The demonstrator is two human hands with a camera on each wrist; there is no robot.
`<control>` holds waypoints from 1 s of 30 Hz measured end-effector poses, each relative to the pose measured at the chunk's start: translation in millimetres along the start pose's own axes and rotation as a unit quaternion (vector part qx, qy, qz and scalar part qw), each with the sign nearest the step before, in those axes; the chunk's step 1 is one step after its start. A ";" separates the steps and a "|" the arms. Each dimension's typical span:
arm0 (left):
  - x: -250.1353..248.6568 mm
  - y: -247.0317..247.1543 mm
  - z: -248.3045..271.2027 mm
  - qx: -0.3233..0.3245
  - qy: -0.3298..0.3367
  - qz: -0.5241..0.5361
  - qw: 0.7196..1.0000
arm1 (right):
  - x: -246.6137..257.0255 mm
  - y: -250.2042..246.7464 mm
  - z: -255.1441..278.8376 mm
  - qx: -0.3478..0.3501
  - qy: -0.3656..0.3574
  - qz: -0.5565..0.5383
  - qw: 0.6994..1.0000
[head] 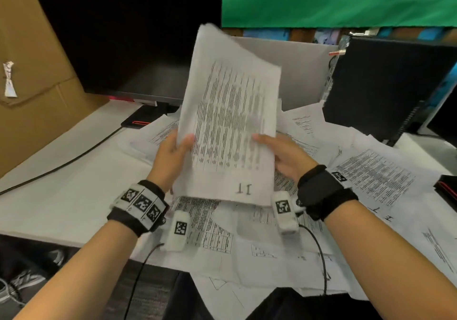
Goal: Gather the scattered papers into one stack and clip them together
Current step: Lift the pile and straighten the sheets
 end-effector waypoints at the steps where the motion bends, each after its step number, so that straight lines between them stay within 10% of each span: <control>1: -17.4 0.3 -1.0 -0.022 0.056 -0.024 0.998 | 14.9 3.5 3.2 -0.010 -0.036 -0.017 0.999; 6: -80.8 5.6 -2.1 -0.100 0.267 -0.068 0.956 | 60.1 20.5 17.5 0.007 -0.176 -0.006 0.984; 19: -143.7 5.2 -6.6 -0.047 0.329 0.126 0.935 | 122.2 45.0 23.7 -0.104 -0.321 0.012 0.941; 25: -46.3 -16.8 -5.6 0.198 -0.017 -0.002 0.980 | 29.4 17.7 30.9 0.090 -0.084 0.118 0.985; 30: -77.6 -2.4 -0.7 0.206 0.045 0.072 0.975 | 53.0 30.0 25.3 0.016 -0.171 0.007 0.985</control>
Point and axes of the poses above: each hand's wrist, its own z-axis away from the middle knuckle, its own y-axis out of the palm, x = y × z, the point moved 2 cm from there along -z, towards the middle knuckle, and after that the axes turned 7 degrees about -y, right-handed, at the moved point
